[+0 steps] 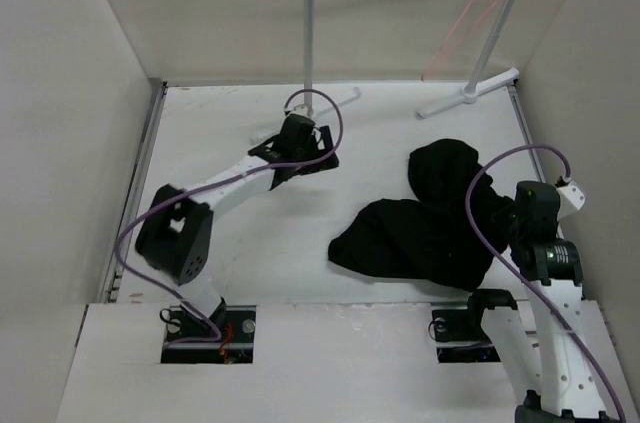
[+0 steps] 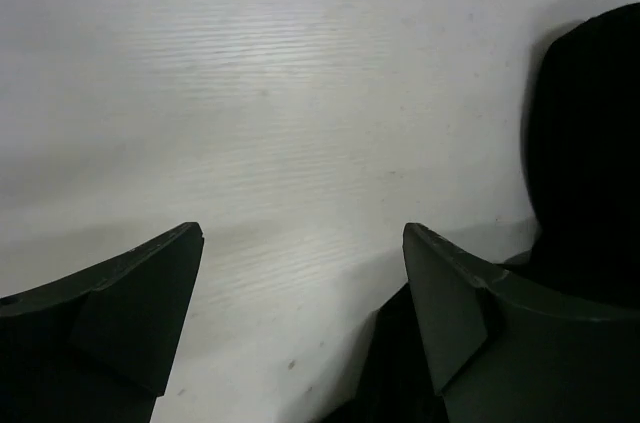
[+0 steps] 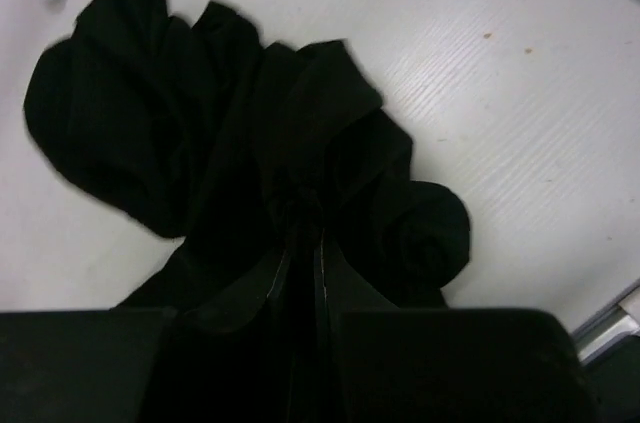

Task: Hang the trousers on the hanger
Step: Flatten out the trousers at the center of the board.

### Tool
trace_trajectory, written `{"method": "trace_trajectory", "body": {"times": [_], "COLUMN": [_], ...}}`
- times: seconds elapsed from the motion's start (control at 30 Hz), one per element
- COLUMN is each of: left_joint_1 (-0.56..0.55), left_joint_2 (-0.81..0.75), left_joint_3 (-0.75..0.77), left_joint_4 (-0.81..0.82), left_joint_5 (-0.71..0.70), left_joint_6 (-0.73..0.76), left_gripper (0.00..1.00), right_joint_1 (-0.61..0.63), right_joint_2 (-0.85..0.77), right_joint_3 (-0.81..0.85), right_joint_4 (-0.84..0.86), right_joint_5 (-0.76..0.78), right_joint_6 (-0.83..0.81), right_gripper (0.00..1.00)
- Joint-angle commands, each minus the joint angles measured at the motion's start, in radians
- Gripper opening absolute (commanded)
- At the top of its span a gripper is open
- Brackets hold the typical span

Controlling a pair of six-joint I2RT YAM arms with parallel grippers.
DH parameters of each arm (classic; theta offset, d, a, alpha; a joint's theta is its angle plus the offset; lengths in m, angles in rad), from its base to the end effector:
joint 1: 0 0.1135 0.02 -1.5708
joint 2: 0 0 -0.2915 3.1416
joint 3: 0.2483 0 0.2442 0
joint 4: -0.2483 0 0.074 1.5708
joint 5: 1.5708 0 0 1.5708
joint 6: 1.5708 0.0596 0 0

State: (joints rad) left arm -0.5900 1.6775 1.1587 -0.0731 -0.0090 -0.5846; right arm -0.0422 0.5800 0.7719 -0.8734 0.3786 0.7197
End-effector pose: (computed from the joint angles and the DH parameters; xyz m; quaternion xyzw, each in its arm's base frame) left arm 0.3304 -0.2206 0.2635 0.0003 0.8826 -0.2572 0.3936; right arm 0.0966 -0.0261 0.2958 0.4048 0.7930 -0.0198 0.4549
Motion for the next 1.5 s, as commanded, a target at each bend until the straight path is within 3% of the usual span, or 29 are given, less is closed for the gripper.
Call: {"method": "trace_trajectory", "body": {"times": [0.0,0.13,0.3,0.53,0.6,0.63,0.7,0.83,0.9,1.03,1.1,1.17,1.23,1.27,1.33,1.37,1.47], "left_joint_1": [-0.096,-0.191,-0.271,-0.336,-0.357,-0.366,-0.360,-0.272,-0.186,-0.016,0.079,0.156,0.205,0.235,0.272,0.293,0.307], "left_joint_2": [0.184,0.354,0.588,0.833,0.898,0.918,0.888,0.571,0.312,-0.177,-0.436,-0.578,-0.625,-0.636,-0.647,-0.654,-0.712], "left_joint_3": [0.182,0.396,0.702,0.990,1.047,1.071,1.050,0.726,0.462,0.077,0.007,0.050,0.111,0.155,0.173,0.139,0.021], "left_joint_4": [0.096,0.134,0.041,-0.105,-0.122,-0.117,-0.102,-0.015,0.022,-0.019,-0.121,-0.206,-0.263,-0.322,-0.390,-0.446,-0.479], "left_joint_5": [0.133,0.173,0.167,0.110,0.099,0.090,0.026,-0.123,-0.196,-0.322,-0.394,-0.423,-0.425,-0.434,-0.457,-0.466,-0.471], "left_joint_6": [-0.010,-0.046,-0.046,-0.029,-0.027,-0.032,-0.053,-0.058,-0.052,-0.044,-0.023,0.037,0.095,0.133,0.166,0.161,0.108], "left_gripper": [0.81,0.81,0.78,0.63,0.49,0.30,0.08,0.02,0.02,0.03,0.05,0.09,0.15,0.21,0.44,0.67,0.81], "right_joint_1": [0.067,0.158,0.196,0.202,0.202,0.204,0.204,0.221,0.242,0.322,0.369,0.414,0.439,0.434,0.376,0.315,0.218], "right_joint_2": [-0.014,-0.028,-0.043,-0.045,-0.042,-0.040,-0.040,-0.052,-0.061,-0.059,-0.039,-0.016,-0.003,0.000,0.021,0.055,0.109], "right_joint_3": [0.006,-0.011,-0.016,0.020,0.027,0.033,0.044,0.081,0.115,0.209,0.280,0.360,0.409,0.405,0.327,0.226,0.087], "right_joint_4": [0.056,0.051,0.048,0.056,0.063,0.068,0.068,0.060,0.050,0.040,0.040,0.056,0.066,0.071,0.076,0.102,0.206], "right_joint_5": [-0.061,-0.057,-0.056,-0.073,-0.081,-0.089,-0.090,-0.119,-0.138,-0.170,-0.185,-0.187,-0.162,-0.144,-0.119,-0.130,-0.167], "right_joint_6": [0.014,0.024,0.027,0.020,0.020,0.018,0.015,0.006,0.006,0.010,0.021,0.024,0.027,0.027,0.033,0.052,0.080], "right_gripper": [0.05,0.05,0.06,0.07,0.08,0.08,0.07,0.07,0.06,0.05,0.05,0.05,0.05,0.05,0.05,0.05,0.04]}}
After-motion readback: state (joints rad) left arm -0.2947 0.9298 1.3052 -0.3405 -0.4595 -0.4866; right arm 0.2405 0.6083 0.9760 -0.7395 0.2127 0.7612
